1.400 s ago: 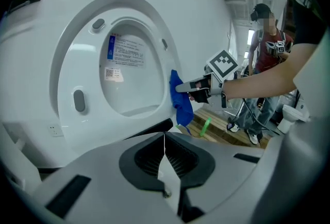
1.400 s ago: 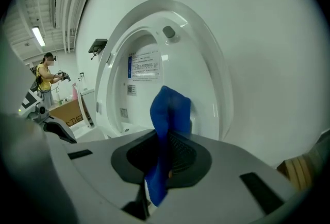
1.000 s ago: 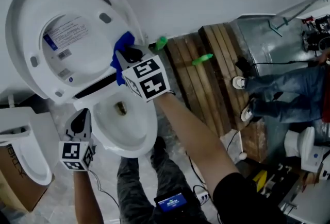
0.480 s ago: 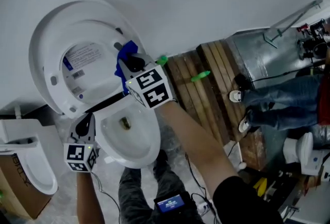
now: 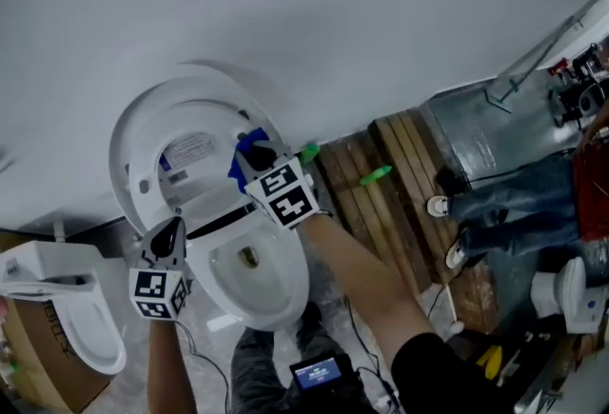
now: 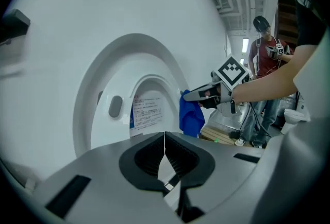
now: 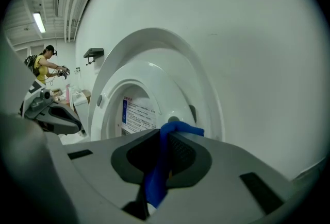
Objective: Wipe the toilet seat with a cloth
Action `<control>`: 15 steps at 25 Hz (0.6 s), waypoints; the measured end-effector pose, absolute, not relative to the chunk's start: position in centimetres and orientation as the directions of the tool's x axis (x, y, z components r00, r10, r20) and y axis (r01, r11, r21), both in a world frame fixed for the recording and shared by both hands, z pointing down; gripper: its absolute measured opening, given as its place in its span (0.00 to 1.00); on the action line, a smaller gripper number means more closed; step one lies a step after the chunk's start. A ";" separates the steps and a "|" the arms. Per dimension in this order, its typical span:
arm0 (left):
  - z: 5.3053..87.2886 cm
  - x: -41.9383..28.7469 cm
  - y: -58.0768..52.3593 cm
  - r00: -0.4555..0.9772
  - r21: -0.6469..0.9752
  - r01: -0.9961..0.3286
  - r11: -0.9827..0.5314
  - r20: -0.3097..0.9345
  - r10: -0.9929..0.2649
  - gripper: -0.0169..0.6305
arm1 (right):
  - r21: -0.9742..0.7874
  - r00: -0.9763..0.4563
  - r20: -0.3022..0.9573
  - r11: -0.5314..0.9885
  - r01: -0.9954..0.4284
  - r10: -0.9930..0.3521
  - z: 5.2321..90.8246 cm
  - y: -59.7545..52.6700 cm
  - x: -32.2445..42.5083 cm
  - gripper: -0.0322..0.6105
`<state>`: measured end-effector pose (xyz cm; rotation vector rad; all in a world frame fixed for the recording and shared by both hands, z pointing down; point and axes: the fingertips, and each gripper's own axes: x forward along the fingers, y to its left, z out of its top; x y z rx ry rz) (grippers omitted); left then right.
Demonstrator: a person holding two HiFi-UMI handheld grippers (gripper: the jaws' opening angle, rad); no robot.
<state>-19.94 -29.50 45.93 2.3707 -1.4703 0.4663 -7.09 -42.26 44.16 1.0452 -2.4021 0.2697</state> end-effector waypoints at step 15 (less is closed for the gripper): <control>38.8 -23.7 -31.1 0.397 0.053 -0.911 -0.409 0.378 -0.836 0.05 | 0.065 -0.625 0.434 0.715 -0.696 -0.648 34.3 -45.2 -14.2 0.12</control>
